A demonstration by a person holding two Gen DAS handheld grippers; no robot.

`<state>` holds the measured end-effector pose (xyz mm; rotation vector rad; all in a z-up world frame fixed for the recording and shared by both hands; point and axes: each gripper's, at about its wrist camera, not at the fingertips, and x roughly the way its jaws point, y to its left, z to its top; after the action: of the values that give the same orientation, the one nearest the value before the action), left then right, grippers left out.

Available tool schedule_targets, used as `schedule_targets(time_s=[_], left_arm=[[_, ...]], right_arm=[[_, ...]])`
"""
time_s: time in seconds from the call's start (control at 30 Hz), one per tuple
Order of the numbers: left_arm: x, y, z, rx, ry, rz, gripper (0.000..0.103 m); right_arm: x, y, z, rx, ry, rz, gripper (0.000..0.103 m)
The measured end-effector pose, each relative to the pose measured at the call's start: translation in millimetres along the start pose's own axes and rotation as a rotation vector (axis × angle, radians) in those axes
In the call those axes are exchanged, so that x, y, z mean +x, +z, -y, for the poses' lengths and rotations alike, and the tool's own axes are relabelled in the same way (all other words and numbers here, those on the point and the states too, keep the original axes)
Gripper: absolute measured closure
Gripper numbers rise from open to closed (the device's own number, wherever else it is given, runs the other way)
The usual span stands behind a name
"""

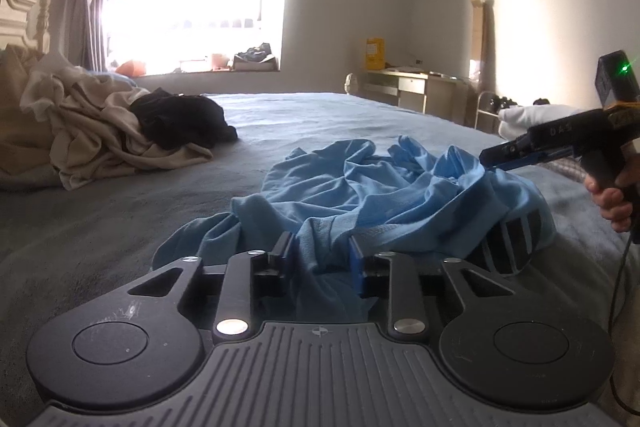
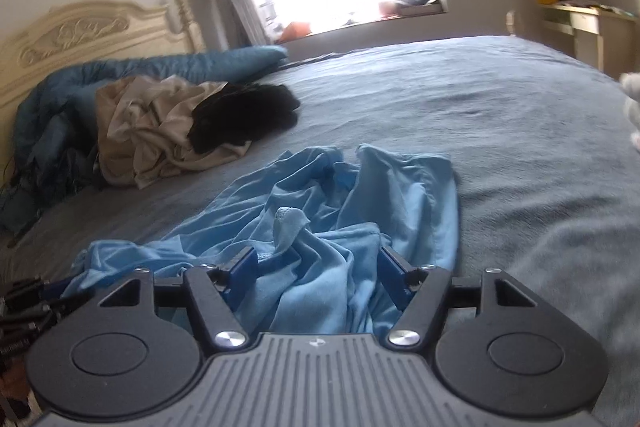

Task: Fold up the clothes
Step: 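Grasp the shirt edge with both grippers and lift it high to shake it out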

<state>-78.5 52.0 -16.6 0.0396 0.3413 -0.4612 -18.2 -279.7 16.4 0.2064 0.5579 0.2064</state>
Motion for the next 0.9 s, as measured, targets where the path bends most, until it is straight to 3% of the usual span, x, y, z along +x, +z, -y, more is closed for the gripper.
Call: schedule_targets(time_s=[0.17, 0.33, 0.47, 0.6, 0.73, 0.8, 0.83, 0.87, 0.9], left_arm=[[-4, 1, -14, -0.066, 0.020, 0.028, 0.093], [-20, 2, -31, -0.158, 0.005, 0.081, 0.094], [-30, -4, -44, -0.217, 0.003, 0.074, 0.094], [-33, -16, -56, -0.251, 0.015, 0.035, 0.094], [-35, -24, -62, -0.277, 0.023, 0.031, 0.094], [-35, -25, -62, -0.275, 0.026, 0.039, 0.094], [-36, -25, -62, -0.272, 0.027, 0.044, 0.094], [-36, -24, -61, -0.267, 0.030, 0.049, 0.094], [-37, -24, -60, -0.264, 0.034, 0.053, 0.094]], right_arm=[[-8, 16, -5, -0.143, -0.060, 0.063, 0.038], [-9, 19, -15, -0.202, 0.046, 0.016, 0.038], [-2, 12, -42, -0.433, 0.053, -0.009, 0.038], [20, 16, -53, -0.500, 0.127, -0.084, 0.038], [58, 22, -53, -0.455, 0.212, -0.252, 0.038], [69, 19, -56, -0.452, 0.222, -0.331, 0.044], [68, 16, -60, -0.465, 0.218, -0.339, 0.052], [66, 13, -64, -0.479, 0.213, -0.346, 0.067], [60, 10, -69, -0.500, 0.197, -0.331, 0.071]])
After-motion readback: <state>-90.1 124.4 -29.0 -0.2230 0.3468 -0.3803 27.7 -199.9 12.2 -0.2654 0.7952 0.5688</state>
